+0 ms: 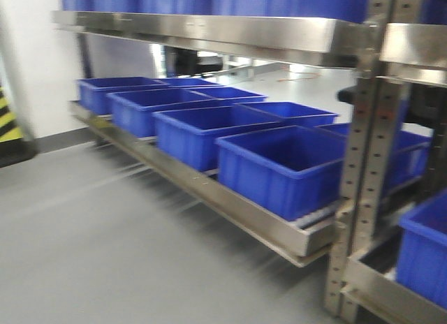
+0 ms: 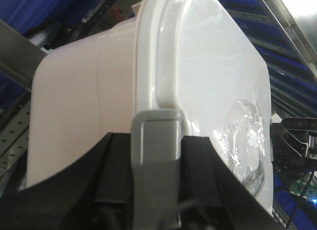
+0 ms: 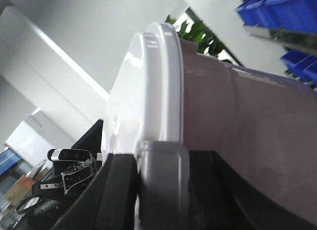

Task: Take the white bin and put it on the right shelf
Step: 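Drive toward the steel shelf rack holding the bin in both grippers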

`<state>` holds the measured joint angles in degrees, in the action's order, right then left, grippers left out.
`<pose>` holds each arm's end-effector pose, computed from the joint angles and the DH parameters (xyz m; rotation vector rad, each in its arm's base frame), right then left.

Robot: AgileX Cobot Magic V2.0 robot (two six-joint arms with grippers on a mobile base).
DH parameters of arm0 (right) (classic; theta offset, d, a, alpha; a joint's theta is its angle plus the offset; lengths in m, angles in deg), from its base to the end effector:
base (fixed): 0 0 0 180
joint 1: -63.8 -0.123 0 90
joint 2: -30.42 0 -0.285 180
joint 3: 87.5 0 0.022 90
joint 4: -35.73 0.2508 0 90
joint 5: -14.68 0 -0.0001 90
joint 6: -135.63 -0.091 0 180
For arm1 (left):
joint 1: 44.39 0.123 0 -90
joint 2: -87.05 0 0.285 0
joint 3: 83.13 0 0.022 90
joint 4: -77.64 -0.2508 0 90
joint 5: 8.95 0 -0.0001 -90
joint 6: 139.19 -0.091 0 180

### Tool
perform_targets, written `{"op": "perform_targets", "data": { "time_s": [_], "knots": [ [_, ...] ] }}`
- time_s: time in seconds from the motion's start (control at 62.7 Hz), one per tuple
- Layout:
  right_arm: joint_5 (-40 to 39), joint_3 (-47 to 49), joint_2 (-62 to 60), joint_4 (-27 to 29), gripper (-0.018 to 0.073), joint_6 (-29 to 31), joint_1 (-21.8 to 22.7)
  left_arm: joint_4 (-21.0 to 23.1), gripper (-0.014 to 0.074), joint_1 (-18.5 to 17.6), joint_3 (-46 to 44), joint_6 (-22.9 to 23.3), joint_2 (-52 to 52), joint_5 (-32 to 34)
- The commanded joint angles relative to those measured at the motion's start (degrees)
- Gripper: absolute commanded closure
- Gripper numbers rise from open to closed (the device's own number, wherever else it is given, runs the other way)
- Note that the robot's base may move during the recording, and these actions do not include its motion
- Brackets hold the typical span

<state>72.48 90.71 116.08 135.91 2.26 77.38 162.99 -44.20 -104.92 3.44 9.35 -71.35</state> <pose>0.2859 0.0090 0.4561 0.0333 1.5296 1.2977 0.3473 -0.0793 0.4650 0.3012 1.7278 -1.3891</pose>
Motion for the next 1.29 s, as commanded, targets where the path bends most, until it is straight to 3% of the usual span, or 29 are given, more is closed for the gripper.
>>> {"op": "perform_targets", "data": {
  "time_s": [0.0,1.276],
  "knots": [
    [10.15,2.19,-2.49,7.50,0.0314,0.19,-2.14,6.28,0.0684,-3.06,-2.14,-0.69,-3.00,-12.34],
    [8.78,2.19,-2.49,7.50,0.0314,0.19,-2.14,6.28,0.0684,-3.06,-2.14,-0.69,-3.00,-12.34]
  ]
}}
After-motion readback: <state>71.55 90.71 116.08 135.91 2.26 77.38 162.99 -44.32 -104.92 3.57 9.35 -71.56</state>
